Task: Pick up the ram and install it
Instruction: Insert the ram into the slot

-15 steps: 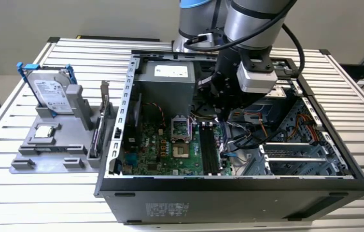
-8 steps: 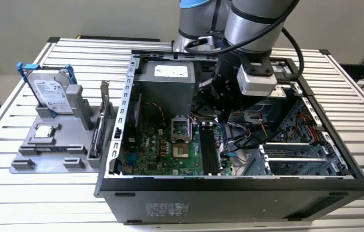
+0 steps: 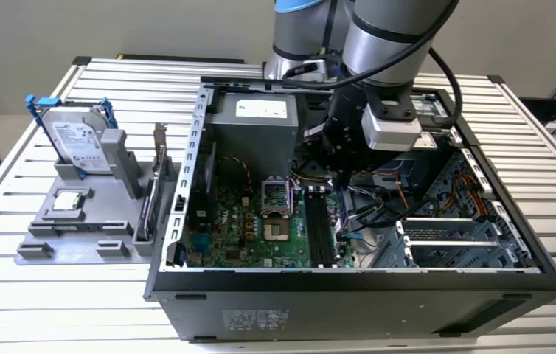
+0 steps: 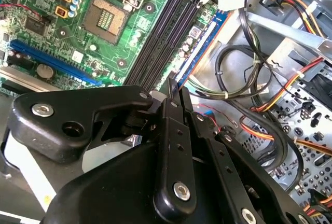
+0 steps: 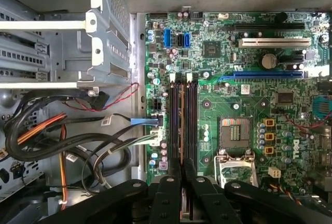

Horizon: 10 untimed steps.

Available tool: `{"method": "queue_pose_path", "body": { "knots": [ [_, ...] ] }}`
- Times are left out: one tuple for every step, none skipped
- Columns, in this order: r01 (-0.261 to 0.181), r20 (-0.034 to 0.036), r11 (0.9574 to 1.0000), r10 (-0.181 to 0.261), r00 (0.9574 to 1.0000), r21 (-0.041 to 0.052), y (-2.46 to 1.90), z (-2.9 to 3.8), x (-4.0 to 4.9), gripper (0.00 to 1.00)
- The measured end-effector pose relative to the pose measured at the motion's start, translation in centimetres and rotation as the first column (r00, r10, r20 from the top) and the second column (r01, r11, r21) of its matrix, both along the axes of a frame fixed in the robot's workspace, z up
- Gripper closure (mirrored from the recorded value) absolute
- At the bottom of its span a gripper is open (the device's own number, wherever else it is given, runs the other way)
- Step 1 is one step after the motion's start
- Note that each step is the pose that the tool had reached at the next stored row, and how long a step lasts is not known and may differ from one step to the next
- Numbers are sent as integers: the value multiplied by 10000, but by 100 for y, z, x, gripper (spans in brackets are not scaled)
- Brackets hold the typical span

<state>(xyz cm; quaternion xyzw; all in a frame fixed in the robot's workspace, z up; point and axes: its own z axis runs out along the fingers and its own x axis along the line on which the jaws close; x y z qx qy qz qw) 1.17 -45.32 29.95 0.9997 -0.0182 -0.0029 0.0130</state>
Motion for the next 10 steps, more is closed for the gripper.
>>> {"method": "queue_pose_path", "body": {
  "knots": [
    [0, 0, 10000, 0, 10000, 0, 0, -9, 0, 100],
    [0, 0, 10000, 0, 10000, -1, 0, -21, 0, 100],
    [1, 0, 10000, -1, 10000, 1, 0, -32, 0, 100],
    [0, 0, 10000, 0, 10000, 1, 0, -39, 1, 100],
    [0, 0, 10000, 0, 10000, -1, 0, -42, 1, 100],
    [0, 0, 10000, 0, 10000, -1, 0, -47, 1, 100],
    [0, 0, 10000, 0, 10000, 0, 0, -56, 1, 100],
    [0, 0, 10000, 0, 10000, 1, 0, -66, 1, 100],
    [0, 0, 10000, 0, 10000, 0, 0, -74, 1, 100],
    [0, 0, 10000, 0, 10000, -1, 0, -83, 1, 100]
  ]
}}
